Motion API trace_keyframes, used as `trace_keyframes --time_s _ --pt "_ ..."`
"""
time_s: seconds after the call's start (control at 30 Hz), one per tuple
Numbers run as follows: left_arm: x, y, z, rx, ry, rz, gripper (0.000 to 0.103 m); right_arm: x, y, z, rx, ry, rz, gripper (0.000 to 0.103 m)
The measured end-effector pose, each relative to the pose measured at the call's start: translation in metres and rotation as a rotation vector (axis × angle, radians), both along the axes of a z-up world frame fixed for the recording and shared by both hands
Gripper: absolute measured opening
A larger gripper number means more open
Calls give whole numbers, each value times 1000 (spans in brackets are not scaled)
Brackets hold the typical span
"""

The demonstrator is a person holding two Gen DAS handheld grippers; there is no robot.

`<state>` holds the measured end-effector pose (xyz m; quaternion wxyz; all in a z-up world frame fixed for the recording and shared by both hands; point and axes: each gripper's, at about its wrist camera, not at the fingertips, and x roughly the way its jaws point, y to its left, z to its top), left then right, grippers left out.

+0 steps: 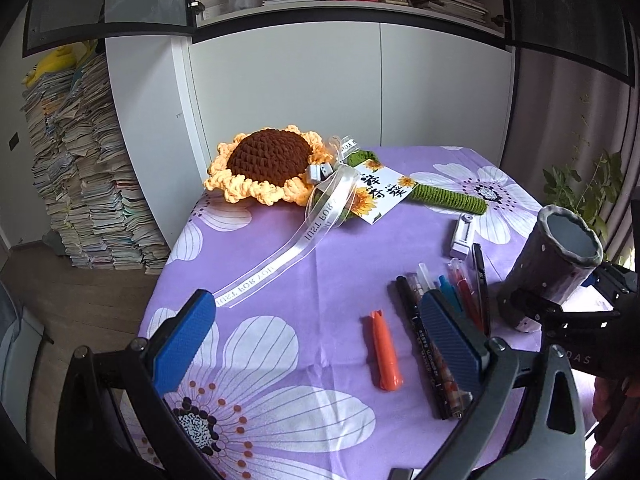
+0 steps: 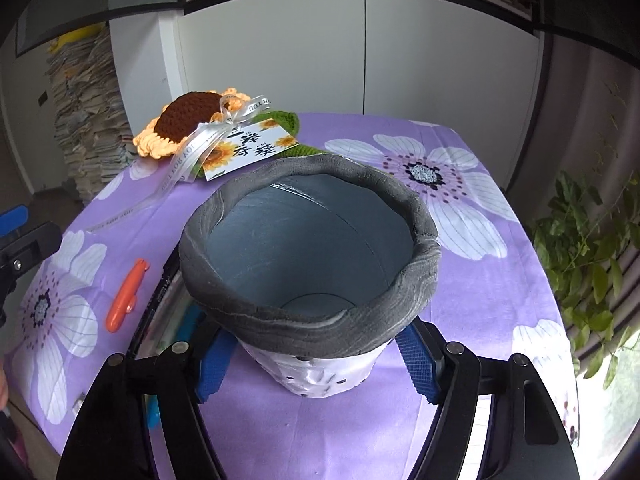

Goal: Organize stationery
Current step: 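Grasp the white grey-rimmed pen cup with the right tool, then move the left tool over the row of pens while the right tool holds the cup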

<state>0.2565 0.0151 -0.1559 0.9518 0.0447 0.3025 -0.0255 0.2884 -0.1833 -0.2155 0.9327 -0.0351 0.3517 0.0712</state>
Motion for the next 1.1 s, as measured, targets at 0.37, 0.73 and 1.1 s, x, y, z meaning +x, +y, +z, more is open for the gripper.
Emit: trace_keyframes --time_s 0.37,0.73,1.1 --pt "7 -27 -4 -8 43 -36 102 0 -53 10 -151 -43 -8 74" --pt "7 -56 -3 62 54 -26 102 24 -52 -1 -43 4 122 75" --pt "11 -74 -7 84 76 -27 102 12 -68 4 4 -28 169 82"
